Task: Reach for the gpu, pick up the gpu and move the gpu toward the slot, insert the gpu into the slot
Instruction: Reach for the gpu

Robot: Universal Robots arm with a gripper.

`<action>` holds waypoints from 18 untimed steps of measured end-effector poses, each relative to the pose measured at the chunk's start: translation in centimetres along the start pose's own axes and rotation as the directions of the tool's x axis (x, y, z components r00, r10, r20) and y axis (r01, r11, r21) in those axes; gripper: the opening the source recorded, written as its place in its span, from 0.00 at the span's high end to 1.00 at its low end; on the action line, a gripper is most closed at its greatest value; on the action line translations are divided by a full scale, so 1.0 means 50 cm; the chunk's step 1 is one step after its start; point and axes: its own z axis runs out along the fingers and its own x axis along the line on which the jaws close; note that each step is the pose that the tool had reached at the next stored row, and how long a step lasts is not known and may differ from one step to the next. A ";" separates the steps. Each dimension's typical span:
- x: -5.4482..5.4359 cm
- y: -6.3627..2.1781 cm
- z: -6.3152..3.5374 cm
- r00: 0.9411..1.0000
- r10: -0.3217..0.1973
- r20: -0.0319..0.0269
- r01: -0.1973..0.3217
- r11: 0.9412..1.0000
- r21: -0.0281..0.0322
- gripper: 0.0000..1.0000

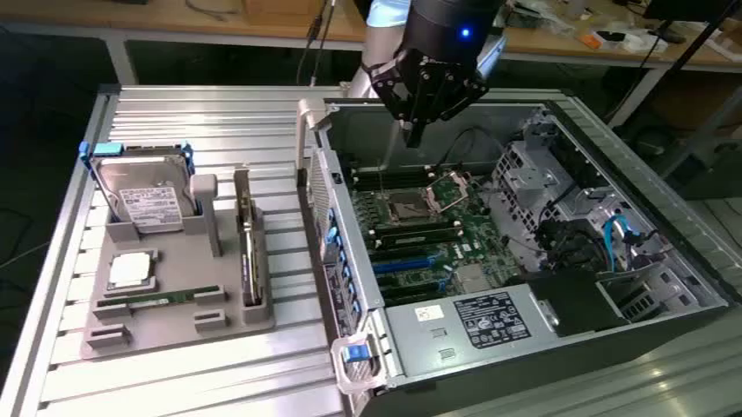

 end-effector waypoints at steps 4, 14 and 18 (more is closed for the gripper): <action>0.003 0.000 0.000 1.000 0.000 0.000 0.000 1.000 0.000 0.89; 0.022 -0.002 -0.001 1.000 0.000 0.000 0.000 1.000 0.000 0.89; 0.048 -0.004 -0.001 1.000 0.000 0.000 0.000 1.000 0.000 0.89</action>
